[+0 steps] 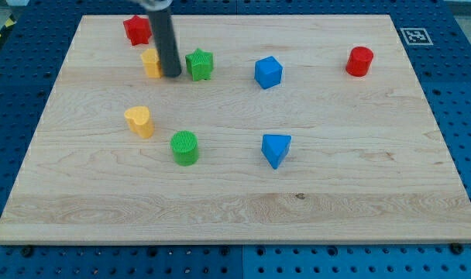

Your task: Move the yellow hexagon to the top of the green star

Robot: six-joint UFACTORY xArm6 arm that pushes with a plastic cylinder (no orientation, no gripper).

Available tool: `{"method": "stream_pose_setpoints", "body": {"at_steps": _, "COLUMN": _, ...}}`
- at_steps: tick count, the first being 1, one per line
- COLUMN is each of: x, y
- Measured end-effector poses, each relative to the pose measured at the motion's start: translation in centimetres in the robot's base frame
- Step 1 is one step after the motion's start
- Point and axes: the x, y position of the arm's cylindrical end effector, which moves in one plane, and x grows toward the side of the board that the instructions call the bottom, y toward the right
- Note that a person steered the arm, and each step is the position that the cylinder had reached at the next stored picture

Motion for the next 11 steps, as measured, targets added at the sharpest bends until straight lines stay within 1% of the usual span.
{"method": "stream_pose_setpoints", "body": {"at_steps": 1, "x": 0.4, "y": 0.4}}
{"method": "stream_pose_setpoints", "body": {"at_steps": 2, "x": 5.4, "y": -0.1}}
{"method": "stream_pose_setpoints", "body": {"at_steps": 3, "x": 8.6, "y": -4.0}}
{"method": "stream_pose_setpoints", "body": {"at_steps": 4, "x": 7.4, "y": -7.9}}
{"method": "stream_pose_setpoints", "body": {"at_steps": 5, "x": 2.1, "y": -4.5}}
{"method": "stream_pose_setpoints", "body": {"at_steps": 6, "x": -1.2, "y": 1.7}}
{"method": "stream_pose_setpoints", "body": {"at_steps": 7, "x": -2.2, "y": 3.2}}
{"method": "stream_pose_setpoints", "body": {"at_steps": 8, "x": 0.8, "y": 0.4}}
{"method": "stream_pose_setpoints", "body": {"at_steps": 9, "x": 5.2, "y": -4.4}}
{"method": "stream_pose_setpoints", "body": {"at_steps": 10, "x": 3.9, "y": -8.2}}
{"method": "stream_pose_setpoints", "body": {"at_steps": 11, "x": -1.3, "y": -7.0}}
